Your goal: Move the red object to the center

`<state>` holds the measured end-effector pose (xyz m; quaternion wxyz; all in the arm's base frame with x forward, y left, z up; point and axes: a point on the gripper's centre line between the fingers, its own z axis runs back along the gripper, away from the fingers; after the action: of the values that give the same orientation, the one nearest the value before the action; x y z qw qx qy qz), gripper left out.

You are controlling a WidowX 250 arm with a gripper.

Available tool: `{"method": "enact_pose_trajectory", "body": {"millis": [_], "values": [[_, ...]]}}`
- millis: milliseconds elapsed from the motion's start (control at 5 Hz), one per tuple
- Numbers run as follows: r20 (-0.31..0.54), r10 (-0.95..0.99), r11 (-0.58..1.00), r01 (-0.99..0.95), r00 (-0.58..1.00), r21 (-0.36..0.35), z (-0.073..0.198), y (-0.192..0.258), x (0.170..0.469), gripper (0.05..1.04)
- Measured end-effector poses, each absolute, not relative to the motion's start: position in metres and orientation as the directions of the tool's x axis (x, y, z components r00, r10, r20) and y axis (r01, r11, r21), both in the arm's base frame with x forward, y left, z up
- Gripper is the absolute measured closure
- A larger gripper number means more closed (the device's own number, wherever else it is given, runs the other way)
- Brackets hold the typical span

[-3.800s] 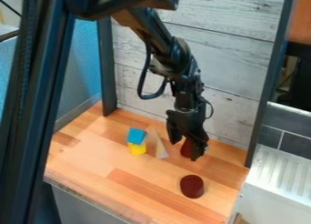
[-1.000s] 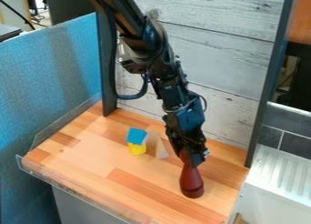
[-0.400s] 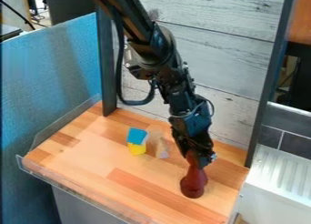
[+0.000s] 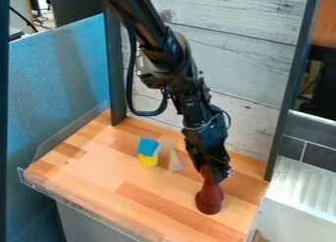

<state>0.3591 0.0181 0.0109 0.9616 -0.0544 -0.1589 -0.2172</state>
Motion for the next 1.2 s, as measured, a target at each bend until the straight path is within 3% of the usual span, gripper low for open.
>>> {"method": "enact_pose_trajectory", "body": {"millis": [200, 400, 1200], "values": [[0.319, -0.403, 0.899, 0.436, 0.857, -0.036, 0.008, 0.019, 0.358, 0.14], [0.314, -0.409, 0.895, 0.443, 0.857, -0.043, 0.008, 0.018, 0.357, 0.075], [0.329, -0.371, 0.897, 0.427, 0.868, -0.113, 0.03, 0.03, 0.35, 0.083]]}}
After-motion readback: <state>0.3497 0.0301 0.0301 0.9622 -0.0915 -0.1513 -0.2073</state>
